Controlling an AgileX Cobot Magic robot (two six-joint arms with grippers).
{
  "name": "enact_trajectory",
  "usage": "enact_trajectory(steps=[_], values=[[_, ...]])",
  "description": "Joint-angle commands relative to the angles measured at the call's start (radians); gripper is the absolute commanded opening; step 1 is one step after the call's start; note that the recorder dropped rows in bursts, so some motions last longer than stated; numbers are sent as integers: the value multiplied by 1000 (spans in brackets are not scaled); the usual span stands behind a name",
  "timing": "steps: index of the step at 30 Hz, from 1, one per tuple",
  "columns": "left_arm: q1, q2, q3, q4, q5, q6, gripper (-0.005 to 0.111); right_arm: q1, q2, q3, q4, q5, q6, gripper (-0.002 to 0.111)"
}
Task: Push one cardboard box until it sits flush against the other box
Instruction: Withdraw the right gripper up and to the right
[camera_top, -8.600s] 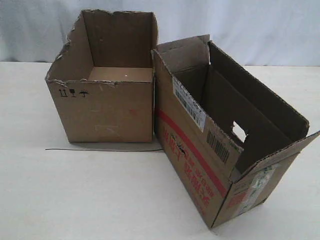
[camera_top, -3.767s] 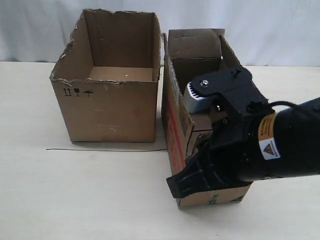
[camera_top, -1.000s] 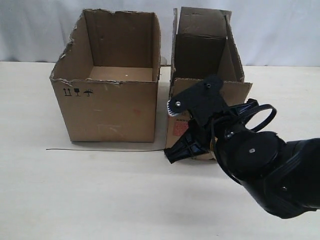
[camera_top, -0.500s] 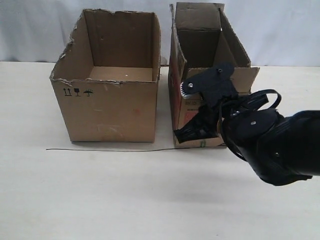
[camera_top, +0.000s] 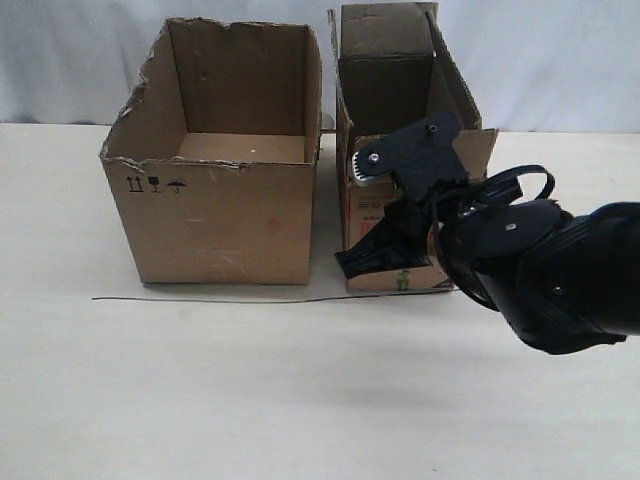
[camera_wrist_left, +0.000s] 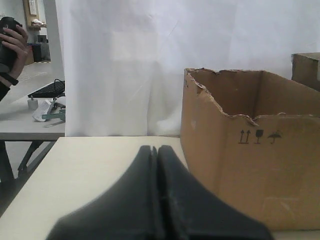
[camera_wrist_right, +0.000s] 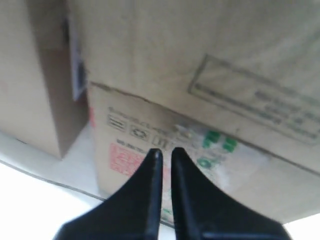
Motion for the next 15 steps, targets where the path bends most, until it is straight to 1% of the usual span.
enact_trajectory(steps=[1,6,10,12,15], values=[[3,-1,2,1,-12,-4,0,-4,-95,-5,66,-49,-40,5],[3,-1,2,1,-12,-4,0,-4,-242,-5,262,-119,-206,5],[3,-1,2,1,-12,-4,0,-4,-394,-5,454,-113,-389,5],[3,-1,2,1,-12,-4,0,-4,-465,-7,560,-73,-485,5],[3,-1,2,0,-10,-4,0,-32,-548,-35,681,69,-632,5]])
